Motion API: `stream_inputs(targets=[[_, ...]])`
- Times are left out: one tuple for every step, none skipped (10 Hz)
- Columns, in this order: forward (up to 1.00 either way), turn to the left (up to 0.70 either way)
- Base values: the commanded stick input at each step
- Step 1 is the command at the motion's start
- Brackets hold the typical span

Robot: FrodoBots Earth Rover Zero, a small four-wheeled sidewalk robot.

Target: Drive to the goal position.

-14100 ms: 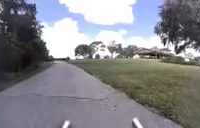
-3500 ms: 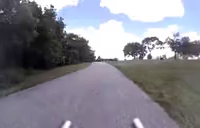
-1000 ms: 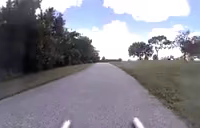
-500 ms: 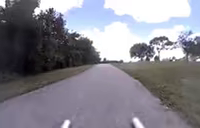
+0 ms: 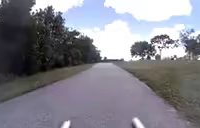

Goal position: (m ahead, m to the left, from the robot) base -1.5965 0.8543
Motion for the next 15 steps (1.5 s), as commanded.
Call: stream_inputs(targets=[[0.70, 0.01], [0.70, 0.01], [0.70, 0.01], [0.70, 0.01], [0.70, 0.01], [0.70, 0.01], [0.70, 0.01], [0.70, 0.01], [0.70, 0.01], [0.70, 0.01], [0.70, 0.01], [0.70, 0.01], [0.70, 0.01], [0.70, 0.01], [0.70, 0.01]])
